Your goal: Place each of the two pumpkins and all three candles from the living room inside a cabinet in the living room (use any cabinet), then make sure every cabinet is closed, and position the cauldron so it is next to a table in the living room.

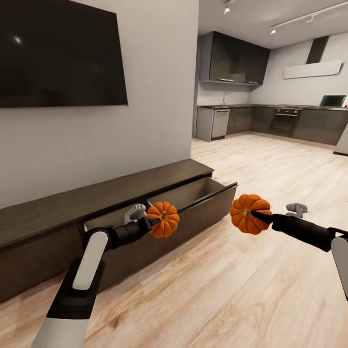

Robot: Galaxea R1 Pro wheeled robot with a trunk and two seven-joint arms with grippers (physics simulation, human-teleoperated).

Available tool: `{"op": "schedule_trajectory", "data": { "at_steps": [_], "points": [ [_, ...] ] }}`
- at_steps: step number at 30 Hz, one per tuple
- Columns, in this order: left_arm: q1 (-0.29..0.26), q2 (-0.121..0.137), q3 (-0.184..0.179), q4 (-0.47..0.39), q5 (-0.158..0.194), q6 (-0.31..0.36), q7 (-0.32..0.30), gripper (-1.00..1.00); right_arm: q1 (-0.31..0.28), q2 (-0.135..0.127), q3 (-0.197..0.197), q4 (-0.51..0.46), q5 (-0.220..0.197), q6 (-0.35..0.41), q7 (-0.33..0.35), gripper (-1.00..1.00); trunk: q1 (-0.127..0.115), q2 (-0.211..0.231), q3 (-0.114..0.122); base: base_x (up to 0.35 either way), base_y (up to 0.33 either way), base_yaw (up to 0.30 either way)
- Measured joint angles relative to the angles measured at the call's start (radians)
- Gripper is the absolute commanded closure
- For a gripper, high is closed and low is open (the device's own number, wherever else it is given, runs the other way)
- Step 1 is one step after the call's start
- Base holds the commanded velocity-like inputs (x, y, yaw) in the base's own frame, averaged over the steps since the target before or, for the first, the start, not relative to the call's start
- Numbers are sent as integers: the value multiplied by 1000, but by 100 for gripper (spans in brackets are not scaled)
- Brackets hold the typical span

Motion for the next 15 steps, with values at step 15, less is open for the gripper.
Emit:
{"op": "schedule_trajectory", "data": {
  "at_steps": [15],
  "points": [
    [0, 0, 0, 2, 0, 0, 2, 100, -5, 5, 5, 2, 1, 15, -6, 100, 0, 0, -13, 239, -244, 202]
  ]
}}
